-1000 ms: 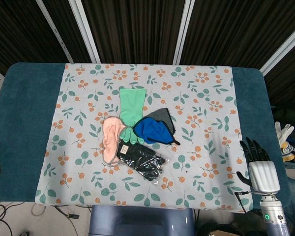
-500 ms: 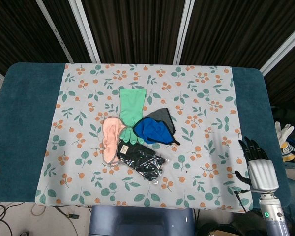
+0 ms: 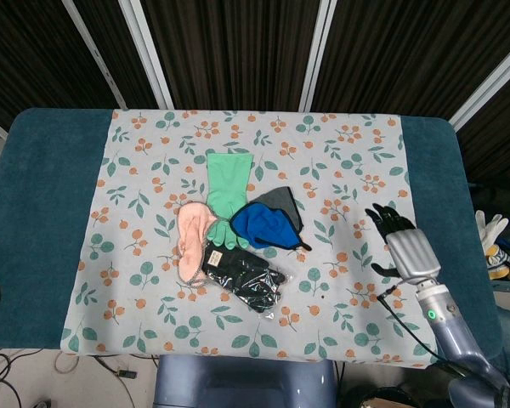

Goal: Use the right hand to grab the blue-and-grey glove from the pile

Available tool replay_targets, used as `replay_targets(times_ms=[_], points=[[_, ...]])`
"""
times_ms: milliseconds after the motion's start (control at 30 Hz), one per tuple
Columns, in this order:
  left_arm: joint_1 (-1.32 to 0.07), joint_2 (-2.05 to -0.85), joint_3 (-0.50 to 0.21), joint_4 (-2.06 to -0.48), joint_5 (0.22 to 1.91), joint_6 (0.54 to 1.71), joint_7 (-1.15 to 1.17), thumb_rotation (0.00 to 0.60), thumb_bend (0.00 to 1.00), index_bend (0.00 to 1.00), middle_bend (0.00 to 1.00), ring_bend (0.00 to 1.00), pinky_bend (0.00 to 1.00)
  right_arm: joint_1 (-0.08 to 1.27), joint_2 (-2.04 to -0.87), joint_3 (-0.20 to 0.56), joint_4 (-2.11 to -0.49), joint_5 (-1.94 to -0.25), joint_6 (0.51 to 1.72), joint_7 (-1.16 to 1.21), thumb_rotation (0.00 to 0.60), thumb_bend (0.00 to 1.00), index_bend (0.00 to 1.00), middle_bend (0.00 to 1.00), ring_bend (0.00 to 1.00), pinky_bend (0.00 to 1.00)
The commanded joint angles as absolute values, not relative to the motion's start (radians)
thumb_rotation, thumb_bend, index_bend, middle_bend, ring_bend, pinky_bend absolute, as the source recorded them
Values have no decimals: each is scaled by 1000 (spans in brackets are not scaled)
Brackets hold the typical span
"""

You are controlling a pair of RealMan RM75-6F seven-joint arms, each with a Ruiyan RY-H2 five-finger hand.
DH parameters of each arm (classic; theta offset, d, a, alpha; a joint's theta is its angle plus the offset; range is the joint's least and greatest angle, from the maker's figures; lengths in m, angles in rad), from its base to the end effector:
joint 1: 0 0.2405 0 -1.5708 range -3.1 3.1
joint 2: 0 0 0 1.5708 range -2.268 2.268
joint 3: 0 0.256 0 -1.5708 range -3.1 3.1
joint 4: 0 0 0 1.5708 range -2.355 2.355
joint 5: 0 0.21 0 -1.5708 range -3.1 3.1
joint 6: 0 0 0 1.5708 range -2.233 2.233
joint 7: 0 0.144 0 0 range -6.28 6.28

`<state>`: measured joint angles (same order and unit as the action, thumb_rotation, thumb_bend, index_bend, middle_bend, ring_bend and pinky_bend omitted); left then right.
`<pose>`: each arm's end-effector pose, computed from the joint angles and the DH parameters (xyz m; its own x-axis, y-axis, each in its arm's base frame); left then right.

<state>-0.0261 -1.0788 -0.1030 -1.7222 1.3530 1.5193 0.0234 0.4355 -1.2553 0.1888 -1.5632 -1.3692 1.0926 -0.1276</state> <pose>-0.3158 0.1705 0.1806 0.3434 -0.0556 0.9375 0.9275 0.1768 -0.3293 -0.2404 -0.3047 0.0931 0.4288 -0.1303 0.8939 -0.8892 -0.2358 0.3922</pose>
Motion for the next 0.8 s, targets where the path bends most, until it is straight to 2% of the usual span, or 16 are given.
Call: replay_targets(times_ms=[33,133,367,533,800], points=[[-27,-1078,-103,-1723,1351,1517,23,600,695,190,69,90,29,499,-1282,240,-1578,-1294,1023,-176,600,232,0,72,82,211],[-28,-1077,-105,-1727,1346,1513,26,600,695,191,70,90,29,570,-1333,274,-1559,-1217,950,-214,600,232,0,81,126,211],[-29,-1071,-110,-1730,1332,1507,19,600,695,191,72,90,29,712,-1482,313,-1443,-1054,846,-304,600,232,34,133,130,212],[-28,-1066,-112,-1737,1317,1500,17,600,695,191,74,90,29,792,-1590,306,-1341,-989,822,-383,600,233,37,134,129,211],[-29,-1066,-112,-1738,1312,1496,21,600,695,190,75,90,29,869,-1678,298,-1268,-865,779,-451,600,233,43,135,130,211]])
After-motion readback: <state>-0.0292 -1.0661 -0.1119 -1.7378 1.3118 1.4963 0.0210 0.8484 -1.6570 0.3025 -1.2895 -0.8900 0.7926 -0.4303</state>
